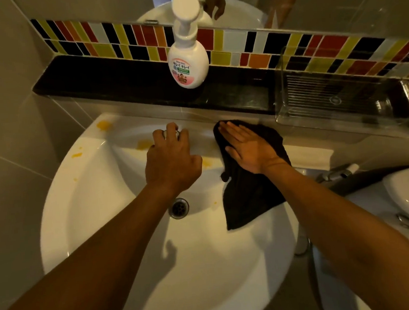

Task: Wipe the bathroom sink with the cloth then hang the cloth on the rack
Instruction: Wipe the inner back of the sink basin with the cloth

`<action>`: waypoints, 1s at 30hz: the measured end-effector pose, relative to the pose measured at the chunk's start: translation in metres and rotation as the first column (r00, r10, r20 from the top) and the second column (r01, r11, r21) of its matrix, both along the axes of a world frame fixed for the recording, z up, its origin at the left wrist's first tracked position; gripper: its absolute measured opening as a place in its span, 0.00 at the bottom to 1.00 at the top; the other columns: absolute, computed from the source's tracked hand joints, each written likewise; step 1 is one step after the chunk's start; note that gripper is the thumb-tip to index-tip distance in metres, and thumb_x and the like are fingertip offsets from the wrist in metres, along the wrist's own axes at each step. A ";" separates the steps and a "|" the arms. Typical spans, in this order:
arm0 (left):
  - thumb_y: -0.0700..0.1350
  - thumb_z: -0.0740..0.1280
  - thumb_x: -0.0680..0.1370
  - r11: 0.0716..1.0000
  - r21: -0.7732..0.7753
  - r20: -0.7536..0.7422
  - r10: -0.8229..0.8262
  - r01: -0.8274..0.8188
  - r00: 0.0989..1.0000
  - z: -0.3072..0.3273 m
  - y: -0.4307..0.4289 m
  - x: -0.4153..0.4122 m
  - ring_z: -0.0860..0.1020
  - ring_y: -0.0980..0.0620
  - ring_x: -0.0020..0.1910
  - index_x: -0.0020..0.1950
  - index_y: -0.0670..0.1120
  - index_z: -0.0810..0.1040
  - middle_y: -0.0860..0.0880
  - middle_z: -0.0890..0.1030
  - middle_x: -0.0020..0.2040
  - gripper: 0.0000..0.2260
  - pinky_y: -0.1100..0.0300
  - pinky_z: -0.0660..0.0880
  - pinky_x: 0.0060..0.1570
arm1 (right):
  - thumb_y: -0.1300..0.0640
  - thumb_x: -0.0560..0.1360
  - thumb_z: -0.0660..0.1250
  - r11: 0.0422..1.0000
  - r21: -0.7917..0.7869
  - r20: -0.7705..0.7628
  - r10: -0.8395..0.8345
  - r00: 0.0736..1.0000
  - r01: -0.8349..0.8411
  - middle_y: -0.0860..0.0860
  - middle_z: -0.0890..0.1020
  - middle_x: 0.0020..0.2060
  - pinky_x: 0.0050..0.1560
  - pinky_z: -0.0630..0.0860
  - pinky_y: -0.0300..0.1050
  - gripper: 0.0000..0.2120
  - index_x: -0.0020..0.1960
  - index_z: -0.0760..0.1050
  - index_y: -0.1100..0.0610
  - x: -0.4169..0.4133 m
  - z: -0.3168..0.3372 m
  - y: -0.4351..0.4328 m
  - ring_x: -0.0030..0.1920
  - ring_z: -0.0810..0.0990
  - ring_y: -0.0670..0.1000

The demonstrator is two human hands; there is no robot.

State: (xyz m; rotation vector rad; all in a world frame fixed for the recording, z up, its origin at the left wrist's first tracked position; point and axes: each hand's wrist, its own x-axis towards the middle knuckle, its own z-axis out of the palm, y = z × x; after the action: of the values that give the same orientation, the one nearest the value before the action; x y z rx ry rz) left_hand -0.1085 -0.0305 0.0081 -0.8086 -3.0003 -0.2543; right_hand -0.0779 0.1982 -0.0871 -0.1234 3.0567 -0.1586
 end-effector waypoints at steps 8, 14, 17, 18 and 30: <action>0.53 0.63 0.75 1.000 -0.004 0.013 0.021 -0.021 1.000 -0.001 0.000 0.000 0.68 0.41 0.63 0.67 0.45 0.69 0.43 0.67 0.69 0.23 0.53 0.73 0.49 | 0.44 0.81 0.46 0.871 -0.225 0.077 -0.431 0.899 0.437 0.47 0.47 0.78 0.77 0.42 0.47 0.28 0.78 0.44 0.50 0.078 -0.004 0.023 0.78 0.43 0.47; 0.53 0.62 0.76 0.999 0.006 0.012 0.033 -0.033 0.999 -0.001 0.001 -0.001 0.67 0.41 0.65 0.69 0.45 0.68 0.44 0.66 0.70 0.23 0.53 0.73 0.51 | 0.45 0.81 0.46 0.887 -0.172 0.096 -0.417 0.904 0.427 0.47 0.44 0.78 0.77 0.41 0.48 0.28 0.78 0.41 0.51 0.082 -0.002 0.020 0.77 0.39 0.47; 0.52 0.62 0.76 0.999 0.005 0.012 0.039 -0.039 0.999 -0.003 0.002 0.000 0.68 0.41 0.64 0.68 0.45 0.69 0.43 0.66 0.69 0.22 0.53 0.73 0.49 | 0.44 0.81 0.43 0.944 -0.080 0.053 -0.318 0.947 0.321 0.48 0.45 0.78 0.77 0.39 0.49 0.29 0.77 0.40 0.52 0.073 -0.001 0.023 0.77 0.39 0.46; 0.52 0.62 0.76 0.999 0.005 0.011 0.043 -0.043 0.999 -0.003 0.002 0.000 0.68 0.41 0.64 0.67 0.45 0.69 0.43 0.67 0.69 0.22 0.53 0.73 0.48 | 0.43 0.80 0.41 0.961 -0.042 0.051 -0.270 0.962 0.272 0.49 0.45 0.78 0.77 0.39 0.50 0.29 0.77 0.40 0.53 0.068 -0.001 0.024 0.77 0.40 0.47; 0.49 0.62 0.74 0.998 0.009 0.001 0.056 -0.056 0.998 0.004 0.002 0.002 0.70 0.40 0.62 0.65 0.45 0.71 0.43 0.69 0.68 0.20 0.51 0.77 0.45 | 0.45 0.80 0.44 0.992 0.095 -0.038 -0.080 0.996 0.084 0.52 0.54 0.78 0.77 0.44 0.52 0.28 0.77 0.48 0.55 0.025 -0.007 0.010 0.78 0.47 0.51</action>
State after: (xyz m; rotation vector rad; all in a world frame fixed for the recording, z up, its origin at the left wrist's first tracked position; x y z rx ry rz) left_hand -0.1068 -0.0289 0.0119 -0.7230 -3.0150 -0.2663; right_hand -0.0530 0.2081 -0.0946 0.0058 3.0981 -0.0138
